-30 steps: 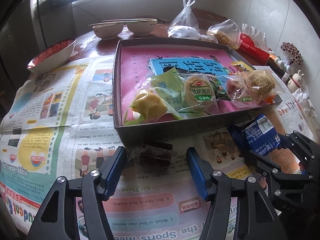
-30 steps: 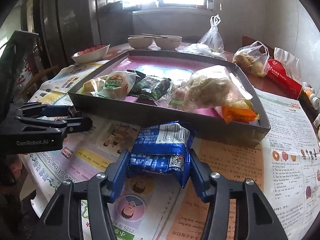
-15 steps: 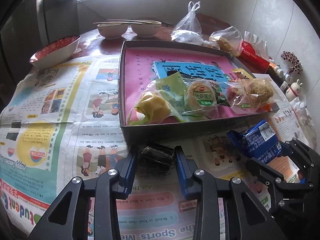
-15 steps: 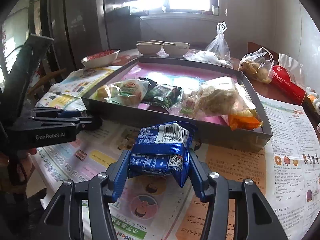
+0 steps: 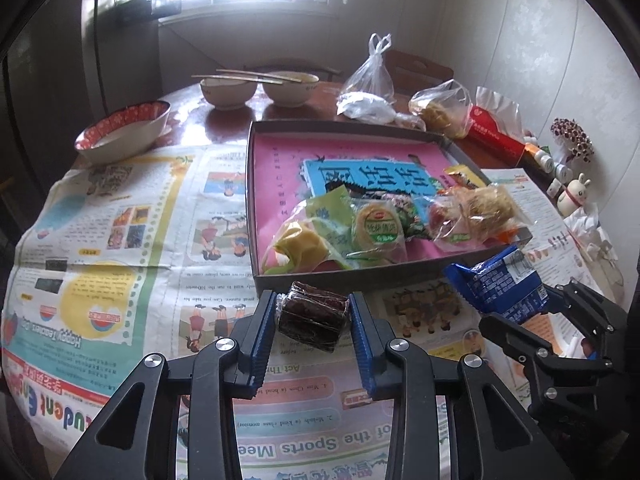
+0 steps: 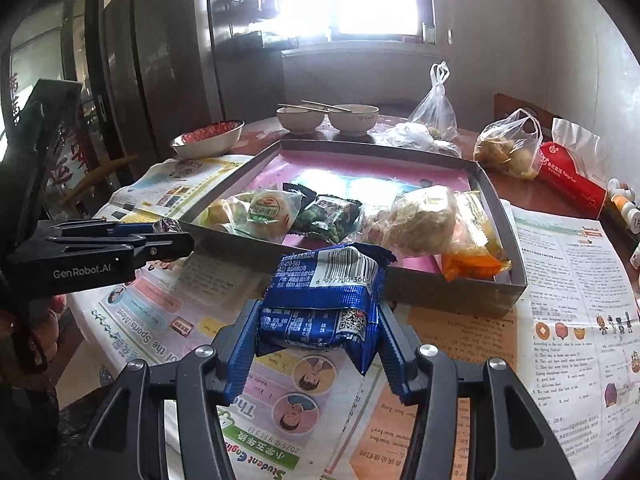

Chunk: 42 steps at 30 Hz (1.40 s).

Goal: Organize snacks
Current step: 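Lift and carry both held snacks over the tray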

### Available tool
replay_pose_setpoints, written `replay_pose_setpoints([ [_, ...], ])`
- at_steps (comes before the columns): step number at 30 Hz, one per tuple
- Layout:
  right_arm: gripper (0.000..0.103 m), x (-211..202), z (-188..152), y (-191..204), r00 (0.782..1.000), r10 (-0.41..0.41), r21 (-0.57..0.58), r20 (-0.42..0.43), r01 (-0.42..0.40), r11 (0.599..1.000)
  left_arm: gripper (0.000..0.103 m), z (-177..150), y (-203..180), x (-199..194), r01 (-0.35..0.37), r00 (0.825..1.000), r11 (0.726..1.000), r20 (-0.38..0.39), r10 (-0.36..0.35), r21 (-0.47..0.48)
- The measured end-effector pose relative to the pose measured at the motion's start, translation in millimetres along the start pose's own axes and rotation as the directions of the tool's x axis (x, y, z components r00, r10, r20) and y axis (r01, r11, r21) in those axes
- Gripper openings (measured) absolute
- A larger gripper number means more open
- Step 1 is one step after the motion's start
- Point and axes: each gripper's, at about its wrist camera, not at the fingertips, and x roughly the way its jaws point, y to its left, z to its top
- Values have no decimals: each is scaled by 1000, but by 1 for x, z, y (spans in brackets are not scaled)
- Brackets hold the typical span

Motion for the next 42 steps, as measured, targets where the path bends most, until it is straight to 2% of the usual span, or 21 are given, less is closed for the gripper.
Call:
replay_pose_setpoints([
  [15, 55, -13, 14, -2, 999, -6, 10, 45, 6, 1000, 37, 11, -9, -11, 21, 999, 1000, 37, -21, 2],
  [26, 55, -10, 35, -13, 997, -22, 30, 78, 20, 999, 37, 29, -11, 1, 43, 998, 999, 49, -42, -7],
  [42, 55, 8, 47, -19, 998, -20, 38, 64, 18, 999, 37, 40, -14, 24, 40, 999, 999, 37, -39, -6],
])
